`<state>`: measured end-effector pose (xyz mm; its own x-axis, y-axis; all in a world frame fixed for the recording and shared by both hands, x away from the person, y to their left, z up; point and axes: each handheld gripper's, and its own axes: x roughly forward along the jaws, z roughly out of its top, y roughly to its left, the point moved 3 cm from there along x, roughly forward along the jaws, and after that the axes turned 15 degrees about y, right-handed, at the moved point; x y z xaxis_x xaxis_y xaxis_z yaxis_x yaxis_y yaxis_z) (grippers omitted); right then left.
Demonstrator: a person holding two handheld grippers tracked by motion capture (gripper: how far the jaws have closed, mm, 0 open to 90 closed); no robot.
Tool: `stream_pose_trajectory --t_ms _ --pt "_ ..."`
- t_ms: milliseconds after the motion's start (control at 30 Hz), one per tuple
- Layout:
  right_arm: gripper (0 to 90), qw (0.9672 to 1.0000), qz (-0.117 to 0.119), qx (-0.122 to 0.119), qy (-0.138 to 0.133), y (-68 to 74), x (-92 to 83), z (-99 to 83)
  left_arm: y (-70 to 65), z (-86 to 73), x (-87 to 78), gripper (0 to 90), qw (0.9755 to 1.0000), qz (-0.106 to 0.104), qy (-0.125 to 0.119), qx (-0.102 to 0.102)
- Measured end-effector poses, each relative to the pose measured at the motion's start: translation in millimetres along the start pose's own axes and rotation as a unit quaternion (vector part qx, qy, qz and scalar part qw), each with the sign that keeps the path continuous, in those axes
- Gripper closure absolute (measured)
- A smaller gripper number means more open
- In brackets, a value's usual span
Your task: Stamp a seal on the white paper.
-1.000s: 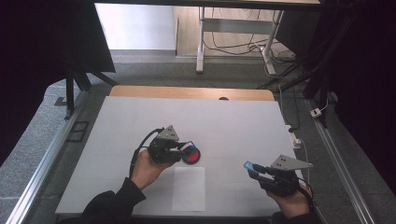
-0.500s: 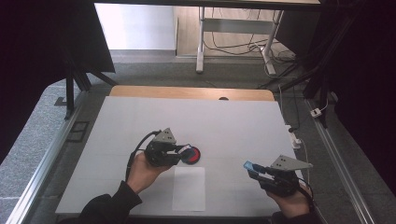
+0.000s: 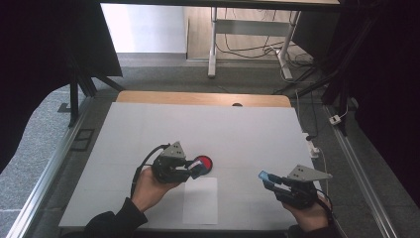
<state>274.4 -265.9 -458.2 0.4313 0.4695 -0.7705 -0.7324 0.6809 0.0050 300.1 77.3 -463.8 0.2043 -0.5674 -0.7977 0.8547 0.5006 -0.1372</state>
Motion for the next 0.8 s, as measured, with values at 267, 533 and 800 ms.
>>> stream_pose_trajectory --t_ms 267,533,800 --pt "69.1 1.0 0.001 0.003 -0.002 -0.1 -0.2 0.3 -8.4 -4.5 4.2 69.5 0.9999 -0.006 0.011 0.002" --pt "69.1 1.0 0.0 0.001 0.0 0.5 -0.2 0.4 -16.1 -8.8 7.5 69.5 0.9996 -0.011 0.025 -0.001" --pt "69.1 1.0 0.001 0.001 -0.001 0.8 0.3 0.6 -20.6 -14.0 14.4 69.5 0.9991 -0.01 0.041 0.001"
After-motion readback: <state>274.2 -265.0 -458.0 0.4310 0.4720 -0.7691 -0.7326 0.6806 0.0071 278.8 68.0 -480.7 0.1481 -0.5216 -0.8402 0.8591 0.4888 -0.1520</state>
